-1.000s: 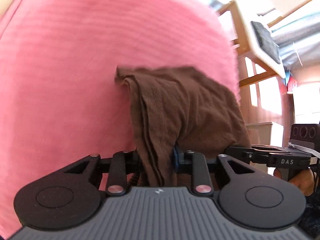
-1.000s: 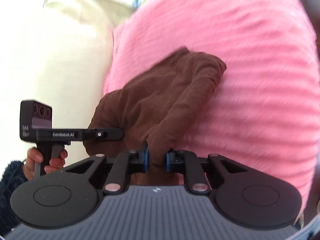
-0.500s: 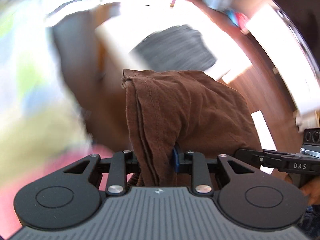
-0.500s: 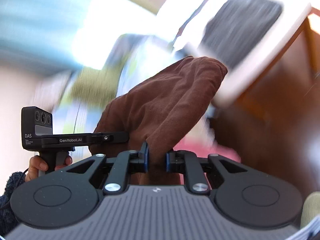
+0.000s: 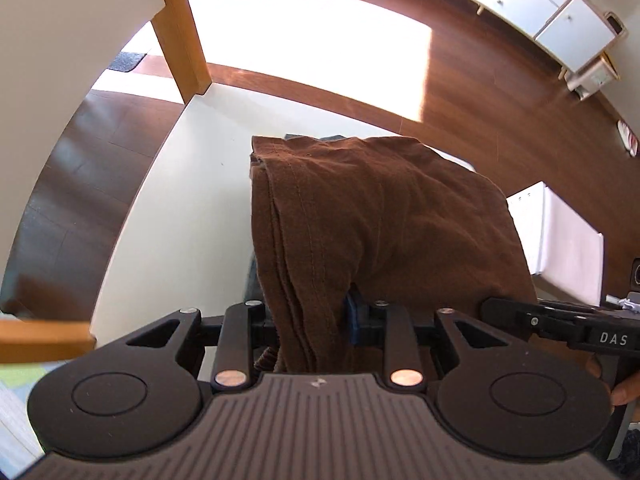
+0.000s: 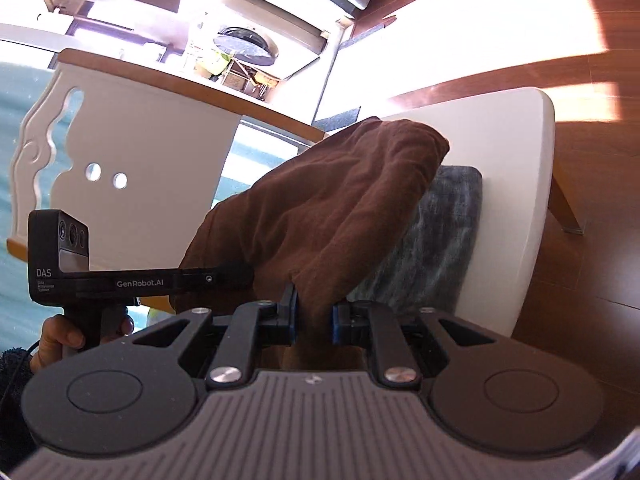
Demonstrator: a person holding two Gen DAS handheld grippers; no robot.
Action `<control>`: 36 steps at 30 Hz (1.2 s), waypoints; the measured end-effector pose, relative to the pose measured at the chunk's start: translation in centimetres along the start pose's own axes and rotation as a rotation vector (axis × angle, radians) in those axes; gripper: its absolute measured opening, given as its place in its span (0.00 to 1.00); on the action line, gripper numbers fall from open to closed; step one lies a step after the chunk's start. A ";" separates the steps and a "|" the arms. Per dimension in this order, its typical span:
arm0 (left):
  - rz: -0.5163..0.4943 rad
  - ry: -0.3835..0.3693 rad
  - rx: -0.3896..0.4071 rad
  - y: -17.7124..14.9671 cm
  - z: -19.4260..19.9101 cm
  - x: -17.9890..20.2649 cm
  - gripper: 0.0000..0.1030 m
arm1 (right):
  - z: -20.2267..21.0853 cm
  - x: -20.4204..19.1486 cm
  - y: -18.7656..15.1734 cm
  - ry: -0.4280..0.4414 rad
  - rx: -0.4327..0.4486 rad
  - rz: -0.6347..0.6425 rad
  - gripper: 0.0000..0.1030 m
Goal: Fold clothes
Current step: 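Carry the folded shorts with both grippers onto the white chair seat, then lower the shorts onto the chair seat and open both grippers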
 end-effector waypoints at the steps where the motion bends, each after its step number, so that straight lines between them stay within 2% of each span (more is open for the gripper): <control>1: -0.011 -0.002 -0.012 0.2 -0.6 -0.3 0.31 | -1.0 0.3 0.1 -0.008 -0.001 -0.011 0.13; 8: -0.035 -0.034 -0.097 0.2 -6.8 -2.4 0.32 | -4.6 4.4 -0.7 -0.077 -0.011 -0.080 0.14; 10: -0.042 -0.036 -0.105 0.4 -7.8 -2.8 0.38 | -5.2 4.9 -0.8 -0.104 -0.009 -0.096 0.23; 11: -0.045 -0.036 -0.109 0.5 -8.3 -2.9 0.40 | -5.4 5.1 -0.7 -0.124 -0.010 -0.102 0.42; 13: -0.010 -0.029 -0.100 0.3 -7.4 -3.7 0.41 | -5.5 5.4 0.3 -0.148 -0.043 -0.138 0.44; 14: 0.008 -0.025 -0.095 0.2 -6.9 -4.2 0.42 | -5.1 5.3 0.7 -0.159 -0.058 -0.142 0.49; 15: 0.026 -0.021 -0.090 0.0 -6.5 -4.6 0.43 | -4.5 5.0 1.1 -0.180 -0.071 -0.127 0.55; 16: 0.042 -0.009 -0.082 0.1 -5.6 -5.2 0.44 | -4.1 4.7 1.8 -0.196 -0.079 -0.099 0.56; 19: 0.101 0.098 -0.051 -1.9 -1.1 -4.4 0.45 | -1.5 3.1 4.5 -0.263 -0.109 0.164 0.58; 20: 0.109 0.164 -0.053 -3.6 0.7 -2.1 0.45 | -0.8 2.2 4.9 -0.287 -0.124 0.306 0.58; 22: 0.100 0.202 -0.060 -4.7 1.4 0.3 0.45 | 0.4 0.4 5.4 -0.324 -0.163 0.613 0.58; 23: 0.091 0.234 -0.069 -5.5 1.5 2.8 0.45 | 0.5 0.1 5.5 -0.326 -0.174 0.691 0.58; 24: 0.084 0.263 -0.075 -5.9 1.2 4.9 0.45 | 0.5 -0.6 5.4 -0.316 -0.207 0.869 0.58; 27: 0.023 0.402 -0.091 -6.7 -1.5 13.8 0.46 | 0.3 -1.0 4.6 -0.246 -0.258 1.344 0.58; 28: 0.014 0.431 -0.092 -6.6 -2.1 15.1 0.46 | 0.0 -0.7 4.3 -0.189 -0.277 1.510 0.57; 29: 0.002 0.482 -0.092 -6.7 -3.1 17.2 0.46 | -0.1 -0.6 4.0 -0.160 -0.285 1.595 0.56; 31: -0.015 0.569 -0.111 -6.5 -5.1 20.0 0.46 | -0.9 0.8 3.7 -0.061 -0.321 1.850 0.54; 33: -0.038 0.694 -0.157 -5.9 -7.7 21.8 0.46 | -1.5 1.9 3.7 0.022 -0.337 1.997 0.52; 36: -0.037 0.784 -0.184 -5.4 -9.2 22.2 0.46 | -2.3 3.1 3.4 0.121 -0.329 2.157 0.51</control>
Point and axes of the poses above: each gripper's, at about its wrist camera, not at the fingertips, and z roughly against the way its jaws point, x to its right, y to its top, the point moved 1 cm from there along -z, roughly the way its jaws point, and after that the axes turned 13 degrees about -z, right-handed, at the moved point
